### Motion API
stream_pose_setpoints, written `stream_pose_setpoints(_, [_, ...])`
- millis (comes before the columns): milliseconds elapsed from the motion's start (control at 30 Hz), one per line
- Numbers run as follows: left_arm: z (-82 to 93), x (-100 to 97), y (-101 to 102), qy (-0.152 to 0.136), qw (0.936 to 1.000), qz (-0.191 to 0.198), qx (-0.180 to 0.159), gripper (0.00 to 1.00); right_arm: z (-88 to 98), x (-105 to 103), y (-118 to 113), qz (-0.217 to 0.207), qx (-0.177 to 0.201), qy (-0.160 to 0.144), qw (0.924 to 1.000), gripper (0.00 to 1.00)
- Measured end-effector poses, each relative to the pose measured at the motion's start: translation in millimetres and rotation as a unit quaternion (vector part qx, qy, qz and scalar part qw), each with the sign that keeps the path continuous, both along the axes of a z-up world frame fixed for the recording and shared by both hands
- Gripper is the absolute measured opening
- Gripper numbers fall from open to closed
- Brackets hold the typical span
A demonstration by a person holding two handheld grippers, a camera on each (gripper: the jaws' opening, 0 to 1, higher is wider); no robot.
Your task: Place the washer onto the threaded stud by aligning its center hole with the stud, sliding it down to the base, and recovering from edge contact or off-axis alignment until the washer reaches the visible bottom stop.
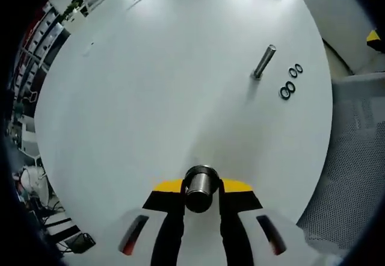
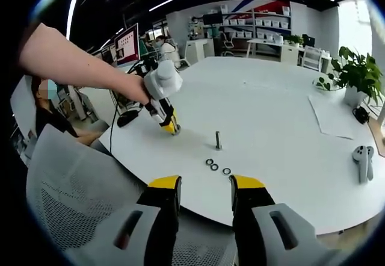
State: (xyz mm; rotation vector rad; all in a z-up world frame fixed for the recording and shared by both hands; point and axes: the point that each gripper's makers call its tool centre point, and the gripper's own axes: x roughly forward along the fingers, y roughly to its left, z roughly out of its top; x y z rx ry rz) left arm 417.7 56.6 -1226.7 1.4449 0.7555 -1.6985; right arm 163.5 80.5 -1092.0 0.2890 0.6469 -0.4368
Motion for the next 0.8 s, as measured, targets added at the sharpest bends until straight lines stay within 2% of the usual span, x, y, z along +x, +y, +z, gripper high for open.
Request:
stream_pose_setpoints(267, [-3.4,3.9,1,0.026,0.9990,0.032,-0.016,0.21,-0.4,1,2,0.003,0.001,0.003,1.0000,0.36])
stream_pose_setpoints(467, [-4.3,9.0,3,0.014,0.9989,0.032,-0.030,0.24,-3.1,1,1,0.005,0.003,0.007,1.0000,0.35])
stream_pose_setpoints(633, [0.2,6.7,9,0.020,0.9975,0.052,-0.044,0.25,-1.3,1,4,0.011,0.004,0.008,0.9999,0.34])
stream_pose_setpoints(700, [5.5,7.4,10,0.019,0.9968,0.056,-0.054,0.25,-3.2,2,4,0.012,0.008,0.007,0.9999,0.34])
stream_pose_setpoints(800, [24.1,4.2,15,0.027,0.9935,0.080,-0.076,0.25,-3.2,3,4,0.011,0.009,0.003,0.9999,0.34])
